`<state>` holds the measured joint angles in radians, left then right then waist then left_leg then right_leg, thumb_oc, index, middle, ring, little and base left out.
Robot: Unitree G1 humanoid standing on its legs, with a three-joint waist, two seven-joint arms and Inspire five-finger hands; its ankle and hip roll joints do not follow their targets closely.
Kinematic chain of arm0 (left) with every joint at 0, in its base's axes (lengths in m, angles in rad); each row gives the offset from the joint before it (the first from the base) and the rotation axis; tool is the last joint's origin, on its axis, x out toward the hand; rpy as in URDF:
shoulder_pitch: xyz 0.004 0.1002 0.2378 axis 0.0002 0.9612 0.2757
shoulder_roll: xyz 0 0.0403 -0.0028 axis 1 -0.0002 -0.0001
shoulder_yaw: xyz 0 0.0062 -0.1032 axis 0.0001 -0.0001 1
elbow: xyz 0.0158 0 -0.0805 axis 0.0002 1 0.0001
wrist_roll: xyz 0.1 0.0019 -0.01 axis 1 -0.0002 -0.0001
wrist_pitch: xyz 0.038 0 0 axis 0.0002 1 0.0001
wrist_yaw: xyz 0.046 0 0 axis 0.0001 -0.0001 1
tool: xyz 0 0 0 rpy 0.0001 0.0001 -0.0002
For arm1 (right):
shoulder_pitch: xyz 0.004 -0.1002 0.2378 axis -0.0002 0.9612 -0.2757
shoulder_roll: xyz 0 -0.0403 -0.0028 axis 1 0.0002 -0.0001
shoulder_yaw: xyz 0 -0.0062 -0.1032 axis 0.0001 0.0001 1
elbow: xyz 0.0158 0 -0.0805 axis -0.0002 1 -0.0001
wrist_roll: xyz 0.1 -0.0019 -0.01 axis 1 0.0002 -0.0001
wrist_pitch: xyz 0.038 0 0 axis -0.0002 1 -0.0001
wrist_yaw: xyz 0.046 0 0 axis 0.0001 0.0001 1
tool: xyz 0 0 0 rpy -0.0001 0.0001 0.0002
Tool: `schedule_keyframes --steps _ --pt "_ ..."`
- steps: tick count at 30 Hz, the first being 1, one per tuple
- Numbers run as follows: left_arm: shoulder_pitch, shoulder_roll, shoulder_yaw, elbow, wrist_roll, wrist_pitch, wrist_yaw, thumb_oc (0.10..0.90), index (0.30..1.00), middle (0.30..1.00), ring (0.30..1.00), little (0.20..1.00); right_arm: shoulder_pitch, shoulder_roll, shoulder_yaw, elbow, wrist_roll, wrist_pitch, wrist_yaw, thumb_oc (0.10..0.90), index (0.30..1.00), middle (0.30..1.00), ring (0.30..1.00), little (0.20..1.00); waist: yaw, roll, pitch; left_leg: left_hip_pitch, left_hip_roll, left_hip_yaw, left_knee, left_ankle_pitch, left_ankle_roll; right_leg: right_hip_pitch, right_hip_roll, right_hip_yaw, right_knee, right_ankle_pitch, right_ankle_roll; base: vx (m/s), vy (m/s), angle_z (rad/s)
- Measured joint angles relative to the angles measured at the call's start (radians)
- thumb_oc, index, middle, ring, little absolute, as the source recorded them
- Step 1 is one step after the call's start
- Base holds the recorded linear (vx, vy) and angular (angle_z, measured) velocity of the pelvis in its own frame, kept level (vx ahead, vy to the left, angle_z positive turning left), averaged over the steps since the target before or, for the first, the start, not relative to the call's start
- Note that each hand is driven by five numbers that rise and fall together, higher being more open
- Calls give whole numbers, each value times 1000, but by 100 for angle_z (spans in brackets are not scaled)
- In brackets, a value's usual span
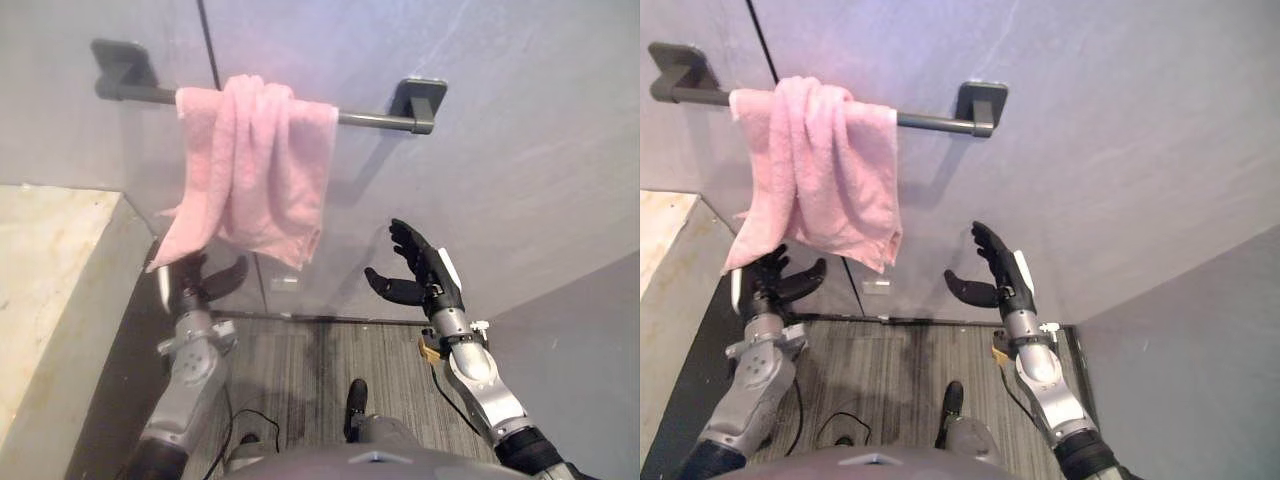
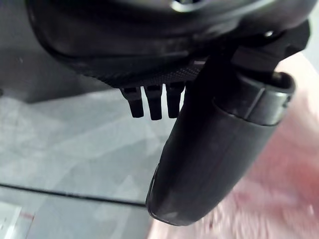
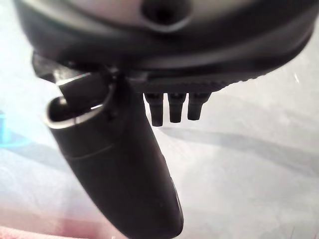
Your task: Organize the bathroom.
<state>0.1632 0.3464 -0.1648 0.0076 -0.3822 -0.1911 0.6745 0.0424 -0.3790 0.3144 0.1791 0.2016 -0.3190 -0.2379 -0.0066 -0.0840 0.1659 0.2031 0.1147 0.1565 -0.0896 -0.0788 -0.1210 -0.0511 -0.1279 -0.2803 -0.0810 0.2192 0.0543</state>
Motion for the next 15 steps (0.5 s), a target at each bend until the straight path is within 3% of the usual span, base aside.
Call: schedule_keyframes --steps 6,12,15 --pt "17 8 65 -6 -22 42 10 800 900 900 900 900 7 19 -11 4 1 22 -28 800 900 900 900 900 14 -19 -12 -10 -7 -20 0 3 1 3 -14 -23 0 -4 5 8 21 11" --pt "16 11 27 -18 -72 124 -43 800 900 900 900 900 9 34 -10 6 2 24 -24 800 900 900 900 900 1 -20 -13 -11 -10 -21 1 3 3 3 -17 -23 0 -7 13 1 17 0" --pt "13 4 18 -9 -87 127 -39 800 900 900 900 900 9 34 -10 6 2 24 -18 800 900 900 900 900 -7 -19 -12 -10 -10 -21 2 3 3 3 -17 -22 0 -7 13 29 44 -1"
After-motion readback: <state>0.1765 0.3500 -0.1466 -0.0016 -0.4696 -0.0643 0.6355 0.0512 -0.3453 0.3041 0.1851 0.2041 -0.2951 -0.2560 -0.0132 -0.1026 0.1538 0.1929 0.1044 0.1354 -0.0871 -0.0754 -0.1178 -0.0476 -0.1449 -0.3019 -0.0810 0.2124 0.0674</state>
